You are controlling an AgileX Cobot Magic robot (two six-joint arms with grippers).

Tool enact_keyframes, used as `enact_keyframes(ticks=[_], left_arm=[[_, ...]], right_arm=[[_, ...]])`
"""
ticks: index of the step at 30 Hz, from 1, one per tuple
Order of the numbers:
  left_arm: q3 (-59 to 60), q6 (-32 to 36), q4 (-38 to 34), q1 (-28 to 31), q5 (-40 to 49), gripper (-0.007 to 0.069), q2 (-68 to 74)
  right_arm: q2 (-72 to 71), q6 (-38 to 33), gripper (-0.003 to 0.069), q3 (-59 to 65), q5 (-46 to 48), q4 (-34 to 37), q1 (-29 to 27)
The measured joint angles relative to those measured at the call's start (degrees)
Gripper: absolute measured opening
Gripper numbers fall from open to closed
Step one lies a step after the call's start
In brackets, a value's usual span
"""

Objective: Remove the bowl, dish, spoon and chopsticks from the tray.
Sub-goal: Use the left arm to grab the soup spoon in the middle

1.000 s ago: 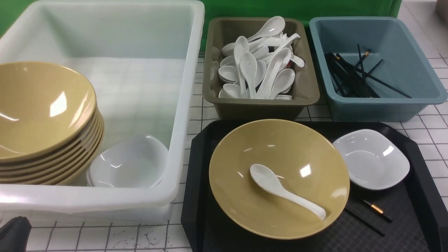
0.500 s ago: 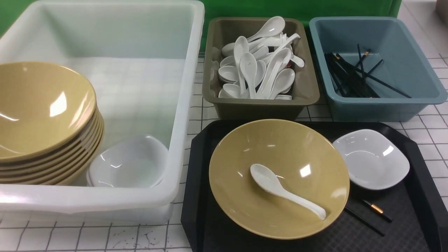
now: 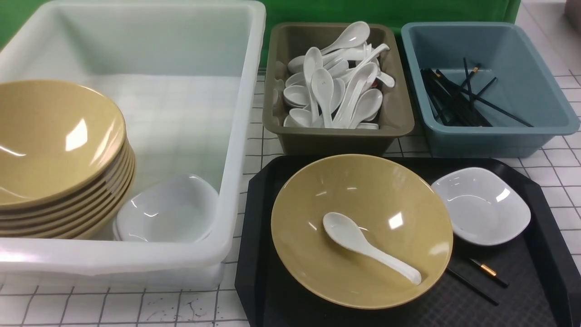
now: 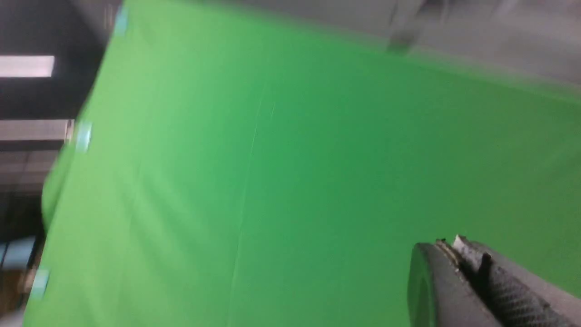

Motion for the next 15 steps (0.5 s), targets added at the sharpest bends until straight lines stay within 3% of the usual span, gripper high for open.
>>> enact_keyframes(ticks=[3, 5, 6, 9, 12, 15], left_arm=[[-6.06, 0.24, -2.74, -2.45, 12.59, -0.0012, 14.07], [-7.60, 1.27, -4.37, -3.87, 17.02, -0.0010, 17.67], [-10.48, 5.09, -7.10, -7.22, 24.76, -0.0010, 23.24], [-14.98, 13.16, -13.63, -13.24, 34.86, -0.0009, 32.61], [-20.39, 21.73, -19.72, -19.85, 41.97, -0.0007, 41.06], [-25.06, 25.96, -23.01, -24.57, 47.29, -0.0007, 48.85]], right_arm=[[8.54, -4.75, 0.0099, -4.78, 15.71, 0.06, 0.00], [10.37, -5.80, 0.0099, -5.10, 18.97, 0.39, 0.00], [14.16, -9.58, 0.0084, -5.16, 26.17, 1.75, 0.00], [19.14, -18.08, 0.0043, -5.03, 34.84, 6.49, 0.00], [23.24, -26.13, 0.0036, -4.04, 39.02, 11.58, 0.00], [26.17, -32.02, 0.0036, -1.97, 39.89, 15.36, 0.00]])
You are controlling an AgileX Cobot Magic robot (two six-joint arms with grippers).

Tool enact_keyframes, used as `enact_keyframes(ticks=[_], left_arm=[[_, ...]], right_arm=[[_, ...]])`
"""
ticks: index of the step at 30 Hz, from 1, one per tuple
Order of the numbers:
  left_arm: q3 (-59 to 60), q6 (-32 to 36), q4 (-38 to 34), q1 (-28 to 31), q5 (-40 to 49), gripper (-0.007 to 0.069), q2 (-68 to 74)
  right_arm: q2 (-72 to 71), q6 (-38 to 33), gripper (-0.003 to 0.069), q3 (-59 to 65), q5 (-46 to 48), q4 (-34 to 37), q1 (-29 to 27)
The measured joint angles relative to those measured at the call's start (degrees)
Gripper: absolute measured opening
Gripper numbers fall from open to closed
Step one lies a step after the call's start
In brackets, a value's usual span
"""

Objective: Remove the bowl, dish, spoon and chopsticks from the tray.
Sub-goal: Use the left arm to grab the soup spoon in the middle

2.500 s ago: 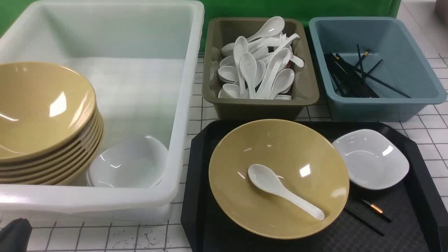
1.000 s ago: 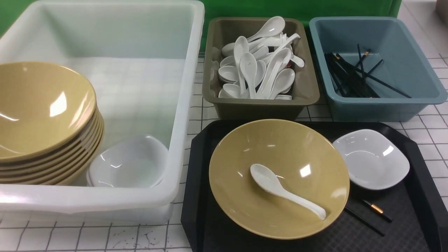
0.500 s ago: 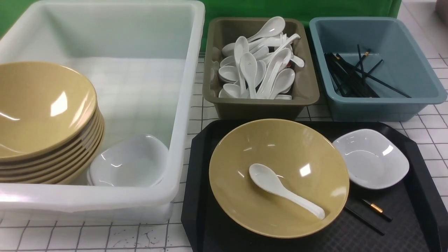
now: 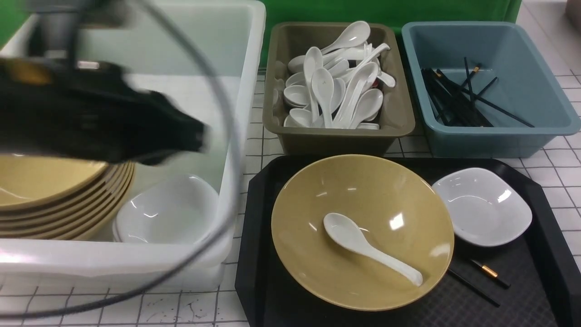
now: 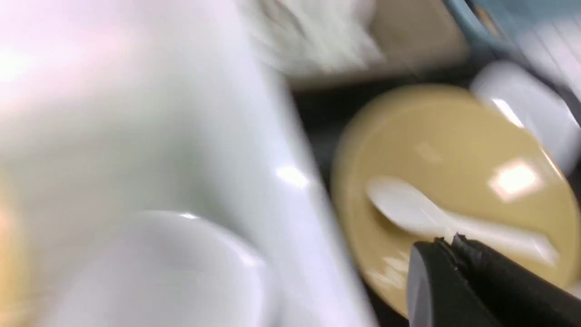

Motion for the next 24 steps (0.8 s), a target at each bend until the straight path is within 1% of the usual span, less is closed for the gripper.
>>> enact_keyframes(ticks=[2, 6, 8, 10, 11, 13, 14, 15, 18, 20, 24], left_arm=[[-6.18, 1.67, -0.13, -5.57, 4.40, -0.0006, 8.43], [-14.96, 1.45, 3.95, -12.15, 8.27, 0.0015, 20.65], [-18.71, 1.22, 5.78, -14.25, 9.80, 0.0051, 26.04], [-24.01, 0.74, 7.18, -16.23, 12.37, 0.0124, 32.10], [-26.05, 0.19, 7.82, -16.61, 13.72, 0.0176, 35.18], [-27.95, -0.37, 8.18, -16.74, 14.65, 0.0214, 37.16], [-30.44, -1.13, 8.96, -16.79, 16.22, 0.0282, 40.55], [-32.08, -1.91, 9.74, -16.79, 17.15, 0.0329, 42.92], [-36.03, -4.66, 12.34, -16.79, 19.36, 0.0428, 49.48], [-38.28, -6.63, 13.80, -16.79, 20.53, 0.0459, 52.90], [-39.82, -8.73, 14.74, -16.79, 21.10, 0.0451, 56.22]], right_arm=[[1.76, -3.27, 0.0036, 3.16, -1.16, 3.40, 0.00], [1.91, -3.93, 0.0036, 7.21, -5.20, 6.11, 0.00], [1.91, -4.05, 0.0036, 8.67, -7.20, 7.02, 0.00], [1.91, -4.15, 0.0036, 9.13, -8.39, 7.71, 0.00], [1.91, -4.20, 0.0036, 9.20, -8.64, 7.93, 0.00], [1.91, -4.20, 0.0036, 9.20, -8.88, 8.09, 0.13], [1.91, -4.20, 0.0036, 9.25, -9.27, 8.30, 0.59], [1.91, -4.20, 0.0036, 9.32, -9.58, 8.45, 1.20], [1.91, -4.42, 0.0036, 9.38, -10.28, 8.71, 3.24], [1.91, -4.95, 0.0036, 9.38, -10.34, 8.77, 4.51], [1.91, -5.30, 0.0036, 9.38, -10.34, 8.91, 5.61]])
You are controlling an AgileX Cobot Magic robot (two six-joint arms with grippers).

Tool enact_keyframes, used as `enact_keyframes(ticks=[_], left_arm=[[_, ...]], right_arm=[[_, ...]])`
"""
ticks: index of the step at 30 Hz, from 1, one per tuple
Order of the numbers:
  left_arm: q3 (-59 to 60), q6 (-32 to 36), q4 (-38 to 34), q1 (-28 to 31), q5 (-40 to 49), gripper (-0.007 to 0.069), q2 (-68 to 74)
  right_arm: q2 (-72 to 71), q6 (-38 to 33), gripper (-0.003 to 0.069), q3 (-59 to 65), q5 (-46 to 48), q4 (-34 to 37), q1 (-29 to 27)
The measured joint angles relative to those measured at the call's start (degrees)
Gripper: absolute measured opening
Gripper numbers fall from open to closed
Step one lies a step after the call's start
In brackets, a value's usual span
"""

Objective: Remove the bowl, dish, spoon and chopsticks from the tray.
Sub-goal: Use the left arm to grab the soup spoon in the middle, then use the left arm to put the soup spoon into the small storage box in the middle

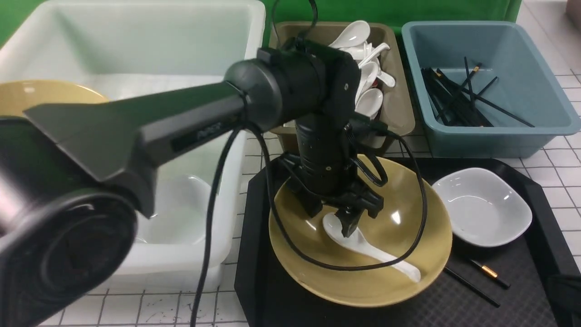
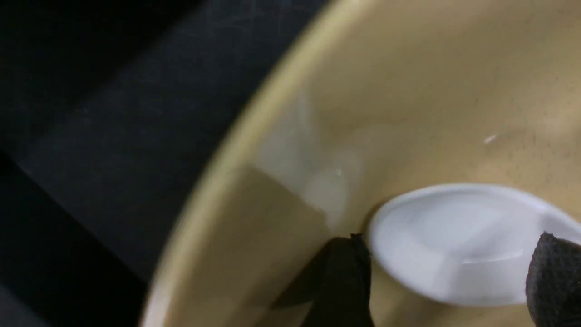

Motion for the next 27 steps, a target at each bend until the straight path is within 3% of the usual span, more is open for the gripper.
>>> enact_keyframes(ticks=[6, 7, 9, 10, 14, 27], left_arm=[[-0.33, -0.40, -0.86, -0.19, -0.15, 0.0318, 1.79], [-0.39, -0.40, -1.32, -0.19, -0.35, 0.0253, 2.20], [-0.40, -0.40, -1.63, -0.19, -0.62, 0.0209, 2.40], [-0.40, -0.40, -2.12, -0.19, -1.27, 0.0132, 2.52], [-0.85, 0.02, -2.33, -0.19, -2.63, 0.0018, 2.59], [-15.03, 2.91, -1.92, 1.14, -3.27, -0.0005, -1.32]], right_arm=[[0.00, -0.11, 0.0036, 0.00, -0.31, 0.04, 0.08], [0.00, -0.11, 0.0036, 0.00, -0.42, 0.04, 0.10], [0.00, -0.11, 0.0036, 0.00, -0.43, 0.04, 0.10], [0.00, -0.11, 0.0038, 0.00, -0.43, 0.11, 0.10], [0.00, -0.11, 0.0040, 0.00, -0.48, 0.11, 0.10], [0.00, -0.11, 0.0047, 0.04, -0.48, 0.27, 0.10]])
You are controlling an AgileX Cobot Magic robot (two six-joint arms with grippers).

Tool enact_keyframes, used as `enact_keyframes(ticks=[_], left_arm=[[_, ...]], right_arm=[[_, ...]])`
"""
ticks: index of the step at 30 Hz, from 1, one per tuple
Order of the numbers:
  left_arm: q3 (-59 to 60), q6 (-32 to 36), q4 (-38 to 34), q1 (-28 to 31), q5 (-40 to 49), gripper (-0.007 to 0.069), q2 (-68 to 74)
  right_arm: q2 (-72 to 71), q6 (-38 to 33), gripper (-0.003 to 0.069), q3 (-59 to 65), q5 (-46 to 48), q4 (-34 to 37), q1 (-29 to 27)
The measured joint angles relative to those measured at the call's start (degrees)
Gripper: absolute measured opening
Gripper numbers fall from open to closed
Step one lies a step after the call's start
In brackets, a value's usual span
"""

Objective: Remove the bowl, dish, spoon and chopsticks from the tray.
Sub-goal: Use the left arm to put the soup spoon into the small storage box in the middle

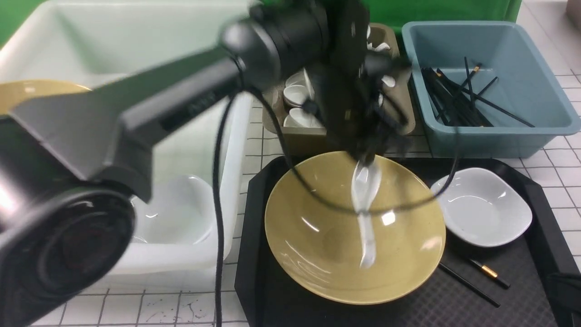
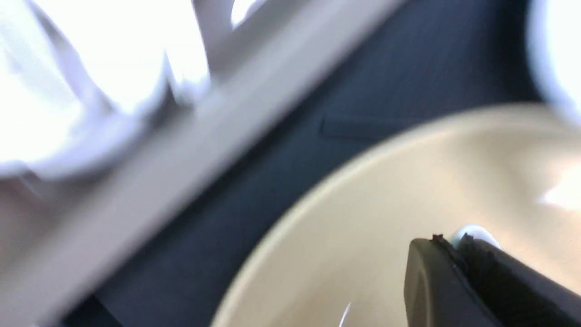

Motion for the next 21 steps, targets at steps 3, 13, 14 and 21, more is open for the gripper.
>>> enact_keyframes(ticks=[3, 13, 14, 21], left_arm=[[-4.00, 0.14, 0.00, 1.25, -2.87, -0.0005, -0.40], [-7.46, -5.68, 11.07, 8.82, -38.64, -0.0005, 2.87], [-7.46, -6.17, 13.33, 9.24, -41.10, -0.0002, 4.29], [-7.41, -6.47, 35.15, 8.28, -41.20, 0.0206, 11.36]], right_arm=[[0.00, 0.00, 0.0048, 0.00, 0.00, 0.00, 0.00], [0.00, 0.00, 0.0052, 0.02, -0.43, 0.00, 0.00], [0.00, 0.00, 0.0053, 0.07, -0.55, 0.00, 0.00], [0.18, 0.00, 0.0056, 0.07, -0.85, 0.00, 0.00]])
